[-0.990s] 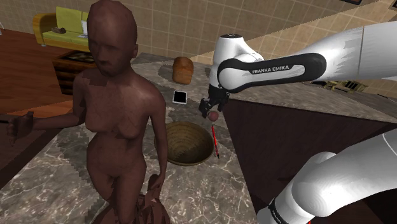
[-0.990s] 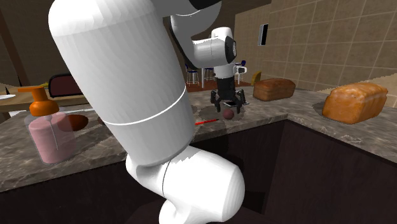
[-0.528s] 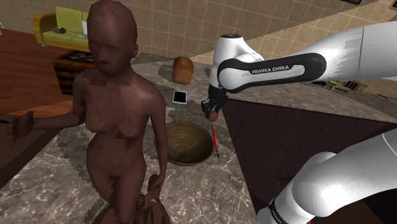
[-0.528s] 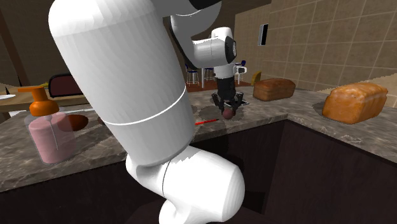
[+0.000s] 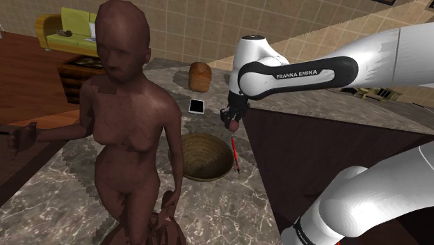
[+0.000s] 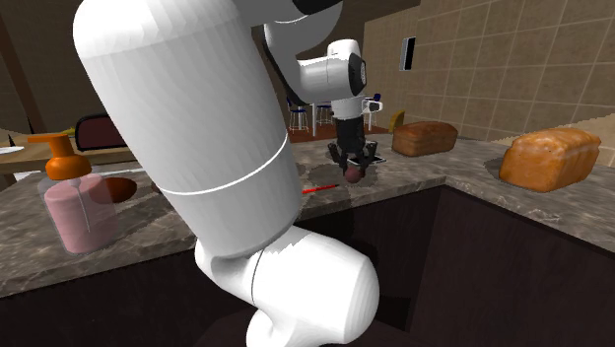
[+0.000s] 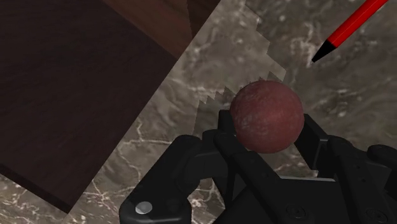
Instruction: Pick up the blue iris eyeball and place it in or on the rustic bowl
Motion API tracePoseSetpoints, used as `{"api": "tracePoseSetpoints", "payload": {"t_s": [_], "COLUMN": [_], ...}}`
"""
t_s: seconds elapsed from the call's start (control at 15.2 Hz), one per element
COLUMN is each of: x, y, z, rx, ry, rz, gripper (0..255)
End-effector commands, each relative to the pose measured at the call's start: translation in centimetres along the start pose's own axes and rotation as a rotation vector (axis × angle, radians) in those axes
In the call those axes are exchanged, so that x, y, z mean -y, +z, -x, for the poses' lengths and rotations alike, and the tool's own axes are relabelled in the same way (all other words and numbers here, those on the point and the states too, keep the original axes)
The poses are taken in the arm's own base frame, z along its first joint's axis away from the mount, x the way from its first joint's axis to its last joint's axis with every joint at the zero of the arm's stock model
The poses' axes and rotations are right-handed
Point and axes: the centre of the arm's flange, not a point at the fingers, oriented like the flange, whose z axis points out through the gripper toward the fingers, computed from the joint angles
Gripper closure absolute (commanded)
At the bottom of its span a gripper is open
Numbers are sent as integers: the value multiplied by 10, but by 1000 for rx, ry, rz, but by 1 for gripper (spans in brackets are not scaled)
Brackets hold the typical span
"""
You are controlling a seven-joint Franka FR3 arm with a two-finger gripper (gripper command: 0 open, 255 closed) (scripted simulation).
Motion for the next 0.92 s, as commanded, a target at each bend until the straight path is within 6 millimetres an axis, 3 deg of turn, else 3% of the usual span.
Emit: {"api": "tracePoseSetpoints", "payload": {"t_s": [0.0,0.86], "x": [-1,-11], "y": [-10,-78], "z": [-1,-5], "rx": [0,0], "ry": [0,0], "rz": [0,0], "gripper": [255,255]}}
